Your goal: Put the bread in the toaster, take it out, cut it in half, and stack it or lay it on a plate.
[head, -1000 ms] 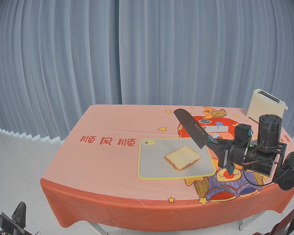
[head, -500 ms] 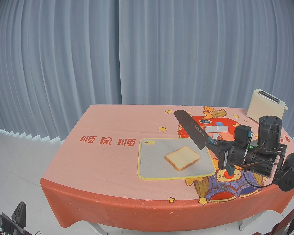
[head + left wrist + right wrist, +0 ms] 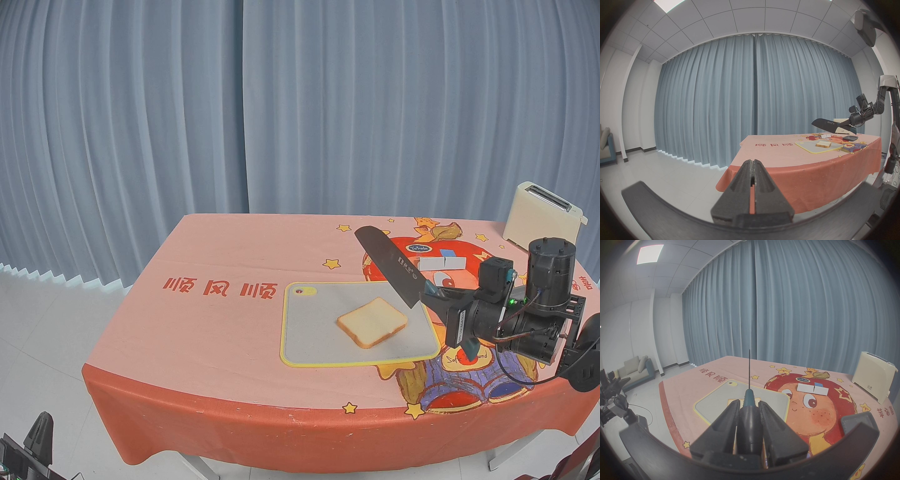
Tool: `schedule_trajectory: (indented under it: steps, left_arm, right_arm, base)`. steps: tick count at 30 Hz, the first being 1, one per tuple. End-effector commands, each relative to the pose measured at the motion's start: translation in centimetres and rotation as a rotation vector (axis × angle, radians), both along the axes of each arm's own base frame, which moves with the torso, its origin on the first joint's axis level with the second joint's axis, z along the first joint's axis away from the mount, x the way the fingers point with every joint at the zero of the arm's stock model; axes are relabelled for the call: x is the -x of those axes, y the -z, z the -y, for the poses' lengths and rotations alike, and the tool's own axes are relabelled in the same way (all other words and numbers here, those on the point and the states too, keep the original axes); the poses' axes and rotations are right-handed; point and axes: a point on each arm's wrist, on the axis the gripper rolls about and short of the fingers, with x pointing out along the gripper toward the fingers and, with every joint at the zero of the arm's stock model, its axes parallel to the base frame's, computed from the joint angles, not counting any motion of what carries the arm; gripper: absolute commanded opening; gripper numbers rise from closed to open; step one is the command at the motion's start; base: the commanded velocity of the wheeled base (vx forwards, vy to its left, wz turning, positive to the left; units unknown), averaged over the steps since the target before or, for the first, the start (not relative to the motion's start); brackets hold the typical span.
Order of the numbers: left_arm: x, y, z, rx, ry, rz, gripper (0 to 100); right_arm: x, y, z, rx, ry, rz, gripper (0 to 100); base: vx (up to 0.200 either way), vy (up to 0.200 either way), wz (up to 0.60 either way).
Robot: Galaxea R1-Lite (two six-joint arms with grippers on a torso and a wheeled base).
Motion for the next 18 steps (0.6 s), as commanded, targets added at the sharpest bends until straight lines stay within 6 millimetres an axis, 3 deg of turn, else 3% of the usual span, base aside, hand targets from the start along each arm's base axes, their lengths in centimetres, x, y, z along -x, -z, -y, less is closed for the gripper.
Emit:
schedule_trajectory:
  steps: [1,18]
  left_arm:
    - [-0.11,0.49,0.00,0.001,0.000,-0.015,0]
    - [-0.11,0.49,0.00,0.001,0.000,-0.015,0]
  right_arm:
    - [0.00,0.05,-0.02,0.001,0.000,-0.001,0]
    - [0.18,0.12,-0.05,0.002,-0.005,-0.004,0]
  base:
    - [0.000,0.000,0.00]
    - [0.000,0.000,0.00]
